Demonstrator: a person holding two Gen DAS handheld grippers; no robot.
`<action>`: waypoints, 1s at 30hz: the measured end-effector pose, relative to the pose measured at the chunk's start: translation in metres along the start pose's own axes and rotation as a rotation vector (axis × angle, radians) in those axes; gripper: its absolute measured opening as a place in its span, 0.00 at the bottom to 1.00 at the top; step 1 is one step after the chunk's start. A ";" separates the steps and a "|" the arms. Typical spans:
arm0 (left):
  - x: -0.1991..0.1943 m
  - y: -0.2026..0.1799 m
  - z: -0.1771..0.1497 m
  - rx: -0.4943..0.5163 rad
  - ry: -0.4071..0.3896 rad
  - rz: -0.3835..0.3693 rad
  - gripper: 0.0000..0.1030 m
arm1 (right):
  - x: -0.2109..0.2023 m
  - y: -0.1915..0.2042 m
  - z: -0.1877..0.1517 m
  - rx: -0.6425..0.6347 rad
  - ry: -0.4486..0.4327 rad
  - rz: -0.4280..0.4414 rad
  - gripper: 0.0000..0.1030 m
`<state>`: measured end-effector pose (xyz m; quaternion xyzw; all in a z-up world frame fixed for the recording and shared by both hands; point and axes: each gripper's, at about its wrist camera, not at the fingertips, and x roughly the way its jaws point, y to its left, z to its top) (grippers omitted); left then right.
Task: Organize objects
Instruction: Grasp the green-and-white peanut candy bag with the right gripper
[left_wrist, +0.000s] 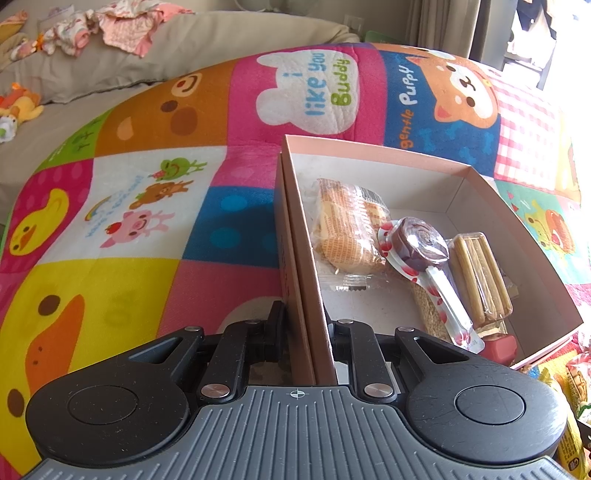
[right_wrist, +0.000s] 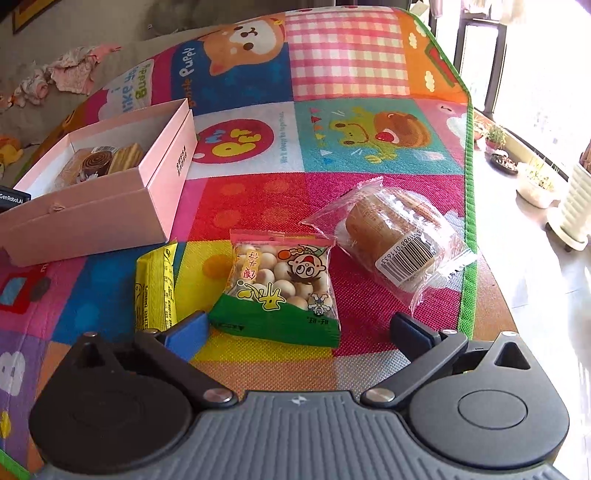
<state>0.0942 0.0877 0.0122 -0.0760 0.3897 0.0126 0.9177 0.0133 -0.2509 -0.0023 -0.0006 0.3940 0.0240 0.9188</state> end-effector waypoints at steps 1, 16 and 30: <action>0.000 0.000 0.000 0.000 0.000 0.000 0.18 | 0.000 0.000 0.001 0.007 0.002 -0.004 1.00; 0.000 0.002 -0.001 -0.004 -0.003 -0.003 0.18 | 0.010 0.010 0.005 -0.002 -0.041 -0.010 1.00; 0.000 0.001 0.000 -0.003 0.000 -0.007 0.18 | 0.006 0.031 0.016 -0.080 -0.043 0.061 0.64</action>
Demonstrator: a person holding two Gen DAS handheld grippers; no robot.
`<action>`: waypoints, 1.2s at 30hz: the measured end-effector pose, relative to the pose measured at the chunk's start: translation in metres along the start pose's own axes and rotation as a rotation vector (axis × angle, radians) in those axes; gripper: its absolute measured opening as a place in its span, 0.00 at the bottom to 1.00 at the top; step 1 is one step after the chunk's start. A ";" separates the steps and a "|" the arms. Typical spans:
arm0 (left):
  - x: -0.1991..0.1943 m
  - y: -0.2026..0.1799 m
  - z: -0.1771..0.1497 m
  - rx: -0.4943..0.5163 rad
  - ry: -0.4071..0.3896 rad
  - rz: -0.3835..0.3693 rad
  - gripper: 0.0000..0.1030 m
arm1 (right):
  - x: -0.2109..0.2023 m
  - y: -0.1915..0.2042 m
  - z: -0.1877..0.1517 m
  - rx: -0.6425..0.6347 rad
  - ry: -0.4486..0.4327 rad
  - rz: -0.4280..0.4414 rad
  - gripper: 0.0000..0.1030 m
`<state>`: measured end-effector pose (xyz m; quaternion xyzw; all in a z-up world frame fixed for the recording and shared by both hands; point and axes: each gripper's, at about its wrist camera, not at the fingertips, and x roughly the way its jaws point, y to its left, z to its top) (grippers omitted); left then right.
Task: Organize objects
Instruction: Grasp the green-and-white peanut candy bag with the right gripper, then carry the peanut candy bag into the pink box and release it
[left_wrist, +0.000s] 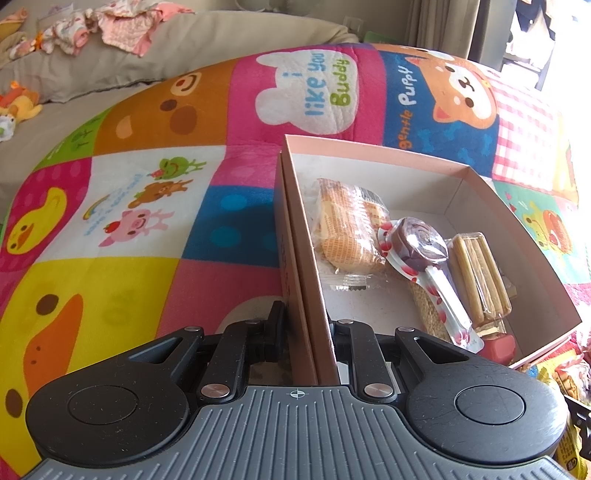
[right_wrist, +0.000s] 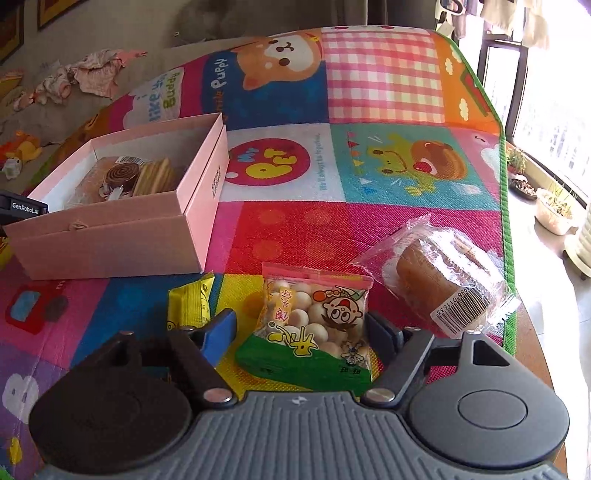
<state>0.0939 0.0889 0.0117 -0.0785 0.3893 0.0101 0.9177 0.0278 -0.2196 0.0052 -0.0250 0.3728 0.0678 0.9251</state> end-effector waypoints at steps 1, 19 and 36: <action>0.000 0.000 0.000 0.000 0.000 0.000 0.18 | -0.001 0.001 0.001 -0.009 0.008 0.002 0.62; 0.000 -0.001 0.002 0.004 0.007 0.002 0.18 | -0.075 0.041 0.002 -0.130 0.088 0.300 0.57; 0.000 0.003 -0.001 -0.002 -0.002 -0.021 0.19 | 0.039 0.118 0.171 -0.215 -0.032 0.189 0.58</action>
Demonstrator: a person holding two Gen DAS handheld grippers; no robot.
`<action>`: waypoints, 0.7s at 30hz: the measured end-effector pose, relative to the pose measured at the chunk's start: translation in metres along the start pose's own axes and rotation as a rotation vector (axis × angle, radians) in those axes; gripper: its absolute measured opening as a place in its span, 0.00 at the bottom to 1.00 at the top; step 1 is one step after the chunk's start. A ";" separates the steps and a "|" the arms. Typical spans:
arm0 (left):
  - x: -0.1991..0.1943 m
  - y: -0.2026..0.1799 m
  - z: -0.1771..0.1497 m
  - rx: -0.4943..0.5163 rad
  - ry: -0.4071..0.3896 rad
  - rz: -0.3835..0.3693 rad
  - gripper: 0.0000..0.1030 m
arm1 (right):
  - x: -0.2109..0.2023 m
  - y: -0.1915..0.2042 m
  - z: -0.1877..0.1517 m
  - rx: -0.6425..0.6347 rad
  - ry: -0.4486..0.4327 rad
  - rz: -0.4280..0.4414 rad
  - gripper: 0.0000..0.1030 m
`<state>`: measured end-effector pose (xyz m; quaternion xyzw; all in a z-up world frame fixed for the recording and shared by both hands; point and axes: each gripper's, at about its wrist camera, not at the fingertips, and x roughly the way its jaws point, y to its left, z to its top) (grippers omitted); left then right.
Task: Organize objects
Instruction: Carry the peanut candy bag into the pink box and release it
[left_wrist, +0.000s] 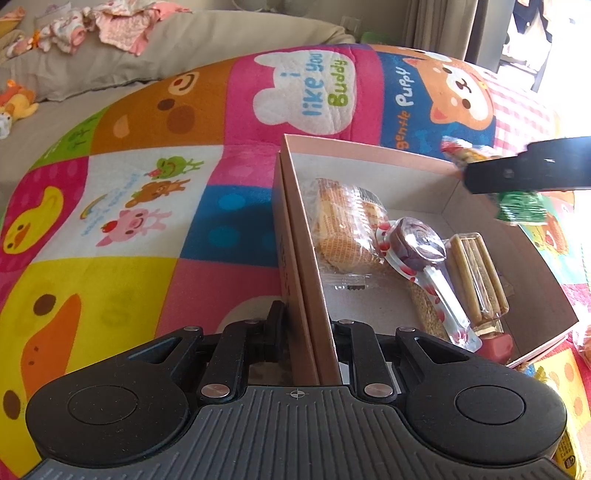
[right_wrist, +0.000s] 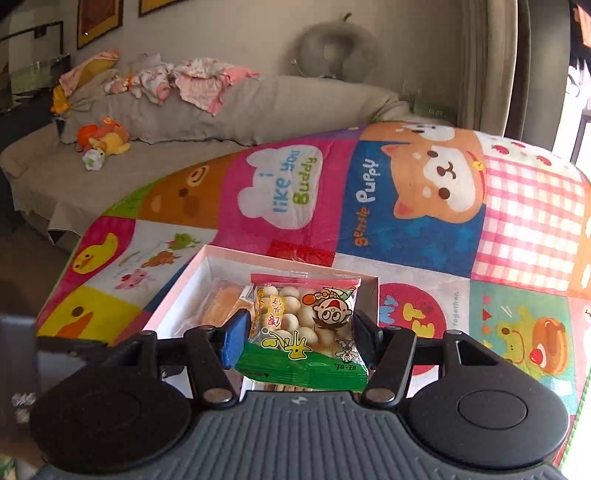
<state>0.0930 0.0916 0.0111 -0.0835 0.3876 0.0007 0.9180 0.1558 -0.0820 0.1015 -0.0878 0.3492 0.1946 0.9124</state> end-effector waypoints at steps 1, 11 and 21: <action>0.000 0.000 0.000 0.000 0.000 -0.002 0.19 | 0.013 -0.001 0.004 0.012 0.023 -0.006 0.58; 0.000 0.002 0.001 -0.003 0.000 -0.003 0.20 | 0.044 -0.008 0.011 0.056 0.026 -0.005 0.76; 0.001 0.002 0.001 -0.010 -0.003 -0.002 0.19 | -0.014 -0.041 -0.035 0.081 -0.032 -0.062 0.82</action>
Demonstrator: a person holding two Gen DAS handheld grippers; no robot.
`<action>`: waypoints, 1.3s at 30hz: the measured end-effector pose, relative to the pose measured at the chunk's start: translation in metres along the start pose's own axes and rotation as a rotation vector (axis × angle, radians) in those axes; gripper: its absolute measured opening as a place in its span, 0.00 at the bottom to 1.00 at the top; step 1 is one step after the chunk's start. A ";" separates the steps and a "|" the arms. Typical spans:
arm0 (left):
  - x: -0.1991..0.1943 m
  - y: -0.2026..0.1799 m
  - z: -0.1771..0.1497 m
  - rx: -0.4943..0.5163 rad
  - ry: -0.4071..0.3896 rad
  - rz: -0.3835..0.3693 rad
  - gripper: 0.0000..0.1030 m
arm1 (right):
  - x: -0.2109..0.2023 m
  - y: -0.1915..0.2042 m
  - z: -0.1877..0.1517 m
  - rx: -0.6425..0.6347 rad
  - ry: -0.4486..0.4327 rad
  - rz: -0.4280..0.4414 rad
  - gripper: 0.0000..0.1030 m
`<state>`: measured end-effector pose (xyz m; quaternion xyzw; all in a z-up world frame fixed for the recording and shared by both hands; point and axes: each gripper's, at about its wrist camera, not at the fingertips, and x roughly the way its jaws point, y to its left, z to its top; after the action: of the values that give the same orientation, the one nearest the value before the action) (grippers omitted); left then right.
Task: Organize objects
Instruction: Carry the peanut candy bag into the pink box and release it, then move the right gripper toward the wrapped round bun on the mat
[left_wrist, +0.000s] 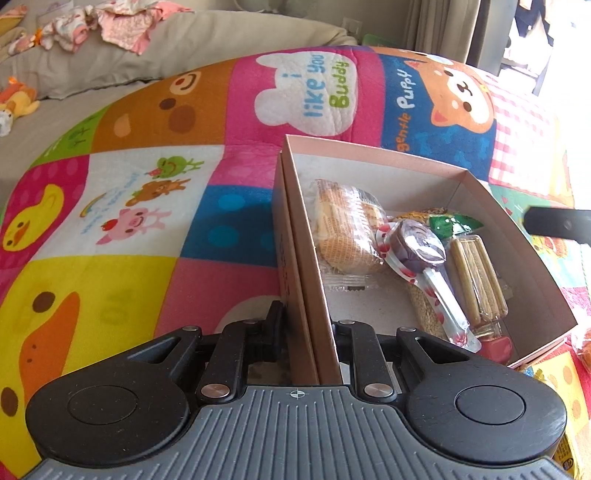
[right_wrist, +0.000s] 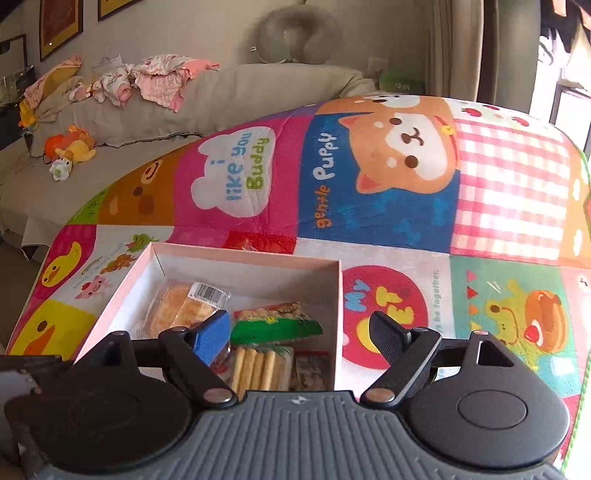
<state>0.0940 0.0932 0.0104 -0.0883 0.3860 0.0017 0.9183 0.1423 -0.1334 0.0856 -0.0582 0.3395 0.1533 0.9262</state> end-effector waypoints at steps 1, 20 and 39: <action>0.000 0.000 0.000 0.000 0.000 0.000 0.19 | -0.006 -0.005 -0.007 0.002 -0.009 -0.013 0.83; -0.001 -0.002 -0.001 0.012 0.004 0.023 0.19 | -0.067 -0.123 -0.154 0.229 0.030 -0.255 0.98; -0.001 -0.006 0.001 0.026 0.014 0.035 0.19 | -0.058 -0.111 -0.139 0.246 -0.033 -0.239 1.00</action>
<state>0.0944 0.0880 0.0125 -0.0697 0.3939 0.0123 0.9164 0.0510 -0.2819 0.0173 0.0179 0.3311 0.0004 0.9434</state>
